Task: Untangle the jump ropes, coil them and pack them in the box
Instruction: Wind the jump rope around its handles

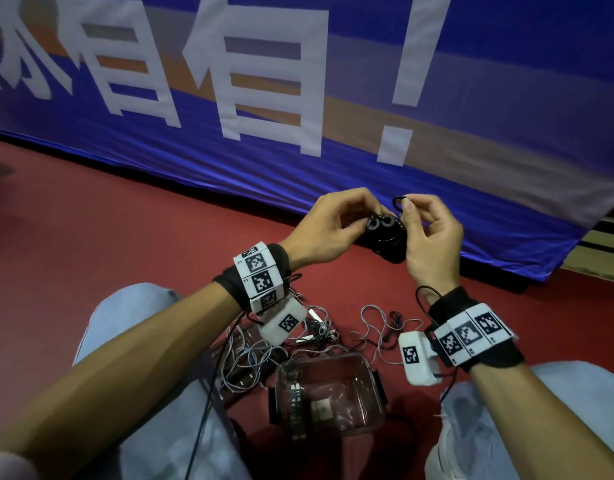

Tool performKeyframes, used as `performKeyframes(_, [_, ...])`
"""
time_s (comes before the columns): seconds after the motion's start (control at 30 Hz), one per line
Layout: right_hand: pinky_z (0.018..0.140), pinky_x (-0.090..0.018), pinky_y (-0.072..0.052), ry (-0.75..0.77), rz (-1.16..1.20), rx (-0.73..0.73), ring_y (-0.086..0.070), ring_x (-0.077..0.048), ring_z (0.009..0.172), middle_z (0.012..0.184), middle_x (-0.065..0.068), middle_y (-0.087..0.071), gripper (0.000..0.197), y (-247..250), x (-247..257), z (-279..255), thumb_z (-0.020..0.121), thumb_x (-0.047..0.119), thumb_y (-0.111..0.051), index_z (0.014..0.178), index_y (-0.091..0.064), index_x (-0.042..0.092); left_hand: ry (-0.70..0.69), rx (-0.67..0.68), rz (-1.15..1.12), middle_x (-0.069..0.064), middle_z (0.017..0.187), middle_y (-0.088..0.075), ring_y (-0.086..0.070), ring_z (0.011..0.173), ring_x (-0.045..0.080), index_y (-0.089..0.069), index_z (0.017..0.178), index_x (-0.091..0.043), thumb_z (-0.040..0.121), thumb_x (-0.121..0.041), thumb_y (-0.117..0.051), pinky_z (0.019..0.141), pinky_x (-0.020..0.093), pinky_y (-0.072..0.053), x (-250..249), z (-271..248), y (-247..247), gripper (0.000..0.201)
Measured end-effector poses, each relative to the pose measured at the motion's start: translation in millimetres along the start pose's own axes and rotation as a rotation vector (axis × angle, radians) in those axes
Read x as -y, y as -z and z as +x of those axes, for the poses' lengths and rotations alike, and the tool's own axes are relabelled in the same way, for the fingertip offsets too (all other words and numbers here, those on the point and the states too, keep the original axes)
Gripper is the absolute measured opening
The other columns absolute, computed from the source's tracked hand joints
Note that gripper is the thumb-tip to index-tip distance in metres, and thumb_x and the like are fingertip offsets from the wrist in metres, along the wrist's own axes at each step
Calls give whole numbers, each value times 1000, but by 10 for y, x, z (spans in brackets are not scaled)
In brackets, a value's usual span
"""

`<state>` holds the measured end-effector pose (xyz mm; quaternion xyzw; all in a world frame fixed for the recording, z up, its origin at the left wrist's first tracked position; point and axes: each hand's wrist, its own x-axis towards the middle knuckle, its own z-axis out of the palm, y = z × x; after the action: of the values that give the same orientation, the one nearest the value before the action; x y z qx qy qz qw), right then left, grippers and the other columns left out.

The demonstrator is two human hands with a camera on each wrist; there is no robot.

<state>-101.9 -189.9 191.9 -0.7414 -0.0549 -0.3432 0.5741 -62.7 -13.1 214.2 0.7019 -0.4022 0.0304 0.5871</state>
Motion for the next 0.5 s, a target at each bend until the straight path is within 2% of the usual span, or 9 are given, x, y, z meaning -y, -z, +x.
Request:
performKeyframes(0.07, [82,-25,-54,68,-84,30,-68,-9,90,100,-7,-69,9,-4,32,-14,103,21,-61,105,-69,17,-1,8,-36,22,109,-70,-69,109,31,-56,98,8,93,12,-55,96,43,-55,-31,7,37,7])
performKeyframes(0.17, [86,-22,-51,158,-210,91,-65,-9,93,99,-4,-63,12,28,75,-33,102,21,-62,108,-71,16,20,-7,-61,22,106,-70,-69,104,32,-59,96,2,93,10,-57,93,42,-55,-52,-3,86,9])
performKeyframes(0.27, [87,-23,-50,179,-206,155,-66,-12,95,98,-1,-64,12,69,121,3,101,20,-65,108,-74,18,34,-46,-27,20,100,-69,-70,97,26,-61,96,0,92,11,-57,89,44,-57,-55,-26,91,13])
performKeyframes(0.33, [85,-23,-51,167,-161,205,-66,-14,92,95,1,-67,10,78,141,33,100,20,-66,106,-74,21,62,-89,2,16,97,-69,-70,90,26,-62,97,-1,91,12,-55,85,51,-57,-26,-37,80,15])
performKeyframes(0.43, [82,-23,-49,180,-134,258,-65,-17,91,92,8,-69,8,73,148,62,99,17,-67,101,-73,22,122,-160,46,10,94,-71,-65,80,47,-64,97,-11,91,7,-54,75,64,-54,29,-44,65,22])
performKeyframes(0.5, [85,-25,-50,160,-116,303,-66,-19,93,93,4,-72,9,86,131,96,99,17,-67,101,-73,23,147,-178,64,12,91,-70,-61,72,53,-65,95,-16,92,3,-55,70,65,-54,56,-48,56,22])
